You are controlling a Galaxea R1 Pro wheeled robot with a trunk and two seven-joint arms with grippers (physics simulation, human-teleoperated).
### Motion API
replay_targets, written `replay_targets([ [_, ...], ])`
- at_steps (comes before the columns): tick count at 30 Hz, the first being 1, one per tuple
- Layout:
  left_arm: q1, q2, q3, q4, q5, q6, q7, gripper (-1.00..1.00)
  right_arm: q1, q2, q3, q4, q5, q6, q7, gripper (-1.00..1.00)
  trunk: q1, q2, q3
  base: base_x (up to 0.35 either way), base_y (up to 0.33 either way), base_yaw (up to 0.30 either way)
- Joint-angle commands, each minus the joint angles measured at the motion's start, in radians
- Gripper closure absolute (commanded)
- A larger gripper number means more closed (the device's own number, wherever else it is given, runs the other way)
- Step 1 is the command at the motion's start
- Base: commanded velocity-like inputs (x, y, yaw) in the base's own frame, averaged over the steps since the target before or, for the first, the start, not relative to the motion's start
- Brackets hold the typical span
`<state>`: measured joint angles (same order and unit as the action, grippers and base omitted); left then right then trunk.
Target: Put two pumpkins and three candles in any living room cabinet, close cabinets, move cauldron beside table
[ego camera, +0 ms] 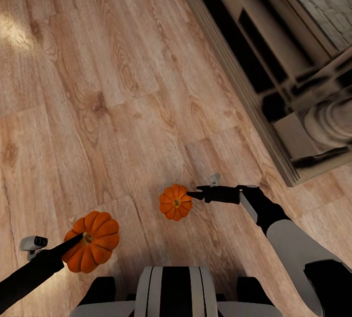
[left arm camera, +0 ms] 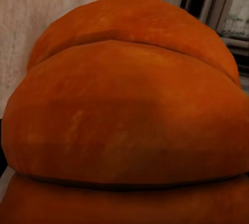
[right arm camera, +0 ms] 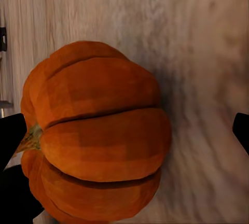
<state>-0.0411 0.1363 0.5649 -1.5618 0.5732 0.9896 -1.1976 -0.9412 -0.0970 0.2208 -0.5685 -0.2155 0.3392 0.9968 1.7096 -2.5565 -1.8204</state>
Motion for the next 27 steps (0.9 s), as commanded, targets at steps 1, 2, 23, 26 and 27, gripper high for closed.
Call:
replay_targets([
  [1,0.0,0.0,0.001,0.0,0.004,0.008,-0.002,1.0,0.0,-0.001,0.006,-0.001,-0.011,0.009,-0.002,-1.0,0.0,0.0,-0.004,0.0,0.0,0.0],
  [2,0.0,0.001,-0.001,0.001,0.005,0.009,-0.002,1.0,-0.001,-0.001,0.007,-0.001,-0.01,0.009,-0.003,-1.0,0.001,-0.001,-0.008,0.0,0.0,0.0],
  [23,0.0,0.002,0.001,0.002,0.007,0.004,-0.003,1.0,-0.001,-0.001,0.009,0.001,-0.01,0.011,-0.007,-1.0,0.002,-0.001,-0.012,0.0,0.0,0.037],
  [26,0.0,0.003,0.001,0.002,0.007,0.005,-0.004,1.0,-0.001,-0.001,0.009,0.001,-0.01,0.011,-0.007,-1.0,0.002,-0.001,-0.012,0.0,0.0,0.02],
  [27,-0.001,0.003,0.001,0.002,0.007,0.005,-0.005,1.0,-0.001,-0.001,0.009,0.002,-0.01,0.011,-0.007,-1.0,0.002,-0.001,-0.012,0.0,0.0,0.009],
])
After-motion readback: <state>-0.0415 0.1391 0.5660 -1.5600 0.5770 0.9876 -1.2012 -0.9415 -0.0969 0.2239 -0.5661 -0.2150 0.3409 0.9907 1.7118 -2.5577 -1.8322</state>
